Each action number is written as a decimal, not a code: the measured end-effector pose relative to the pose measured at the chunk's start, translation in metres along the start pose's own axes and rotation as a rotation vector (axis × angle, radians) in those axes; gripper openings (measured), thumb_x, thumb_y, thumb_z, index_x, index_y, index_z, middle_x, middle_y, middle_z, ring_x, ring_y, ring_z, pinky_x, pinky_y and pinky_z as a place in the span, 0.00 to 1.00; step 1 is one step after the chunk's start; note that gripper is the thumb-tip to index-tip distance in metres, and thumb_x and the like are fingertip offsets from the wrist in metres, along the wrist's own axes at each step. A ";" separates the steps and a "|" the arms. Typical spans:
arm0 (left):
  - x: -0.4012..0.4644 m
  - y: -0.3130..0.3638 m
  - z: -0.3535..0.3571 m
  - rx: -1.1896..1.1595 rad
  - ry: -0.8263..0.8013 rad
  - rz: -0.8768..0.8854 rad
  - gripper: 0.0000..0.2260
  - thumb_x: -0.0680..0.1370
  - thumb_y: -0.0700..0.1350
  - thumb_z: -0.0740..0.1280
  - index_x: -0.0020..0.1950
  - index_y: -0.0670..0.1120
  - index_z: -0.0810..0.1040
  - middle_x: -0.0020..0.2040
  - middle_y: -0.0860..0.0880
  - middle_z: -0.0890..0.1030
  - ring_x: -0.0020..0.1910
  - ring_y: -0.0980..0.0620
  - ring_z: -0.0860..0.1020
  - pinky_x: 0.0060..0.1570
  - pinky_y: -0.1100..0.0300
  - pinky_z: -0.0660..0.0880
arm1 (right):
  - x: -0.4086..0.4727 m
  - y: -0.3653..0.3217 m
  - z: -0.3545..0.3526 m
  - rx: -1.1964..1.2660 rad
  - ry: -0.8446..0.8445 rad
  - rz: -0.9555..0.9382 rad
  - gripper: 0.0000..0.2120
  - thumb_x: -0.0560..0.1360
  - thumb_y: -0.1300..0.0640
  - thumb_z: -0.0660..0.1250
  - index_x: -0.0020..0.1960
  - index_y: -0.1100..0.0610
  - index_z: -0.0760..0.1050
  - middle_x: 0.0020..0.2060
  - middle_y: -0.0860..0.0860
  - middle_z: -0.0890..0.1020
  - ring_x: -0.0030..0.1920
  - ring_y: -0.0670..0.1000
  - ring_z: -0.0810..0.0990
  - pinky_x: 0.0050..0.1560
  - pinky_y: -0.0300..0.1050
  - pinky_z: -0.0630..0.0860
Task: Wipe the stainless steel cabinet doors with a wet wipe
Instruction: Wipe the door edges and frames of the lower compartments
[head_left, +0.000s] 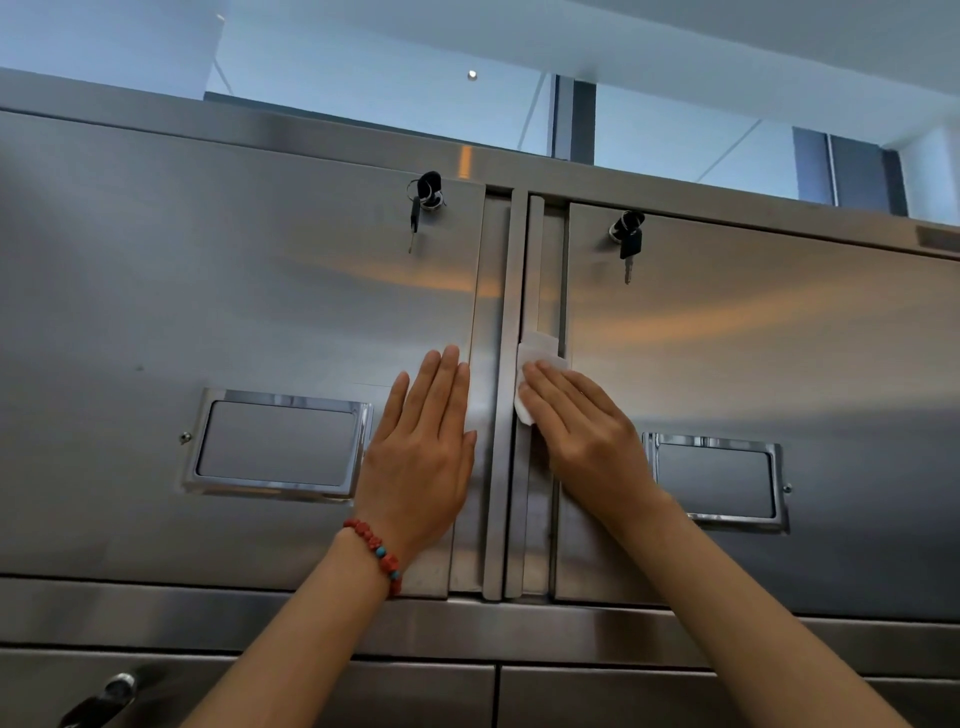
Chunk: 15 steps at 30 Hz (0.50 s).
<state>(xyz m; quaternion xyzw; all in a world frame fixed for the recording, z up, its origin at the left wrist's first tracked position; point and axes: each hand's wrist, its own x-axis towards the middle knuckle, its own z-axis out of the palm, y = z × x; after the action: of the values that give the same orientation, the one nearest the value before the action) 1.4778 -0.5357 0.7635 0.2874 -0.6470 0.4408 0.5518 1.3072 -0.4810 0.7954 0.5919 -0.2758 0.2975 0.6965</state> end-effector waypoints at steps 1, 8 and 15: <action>0.000 0.000 0.000 -0.001 0.002 -0.001 0.24 0.79 0.48 0.51 0.71 0.35 0.64 0.71 0.37 0.64 0.71 0.40 0.63 0.68 0.43 0.61 | 0.001 0.002 0.000 -0.006 -0.001 -0.009 0.17 0.67 0.69 0.75 0.55 0.68 0.79 0.54 0.64 0.80 0.55 0.59 0.80 0.55 0.54 0.78; 0.000 0.000 0.000 -0.001 0.003 0.005 0.24 0.79 0.48 0.50 0.70 0.35 0.65 0.71 0.37 0.64 0.70 0.40 0.63 0.68 0.43 0.62 | -0.006 0.006 0.001 -0.032 0.002 -0.078 0.15 0.70 0.68 0.72 0.56 0.67 0.79 0.55 0.63 0.80 0.57 0.59 0.79 0.57 0.53 0.77; 0.001 0.000 0.000 0.001 0.009 0.001 0.24 0.79 0.48 0.50 0.70 0.35 0.65 0.71 0.37 0.64 0.70 0.40 0.63 0.67 0.42 0.62 | 0.001 0.013 0.004 -0.047 0.027 -0.075 0.14 0.71 0.67 0.70 0.57 0.67 0.78 0.55 0.63 0.80 0.57 0.59 0.80 0.60 0.53 0.75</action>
<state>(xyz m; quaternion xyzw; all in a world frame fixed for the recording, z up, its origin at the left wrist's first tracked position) 1.4777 -0.5358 0.7640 0.2856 -0.6445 0.4425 0.5543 1.2983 -0.4835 0.8059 0.5811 -0.2507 0.2726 0.7247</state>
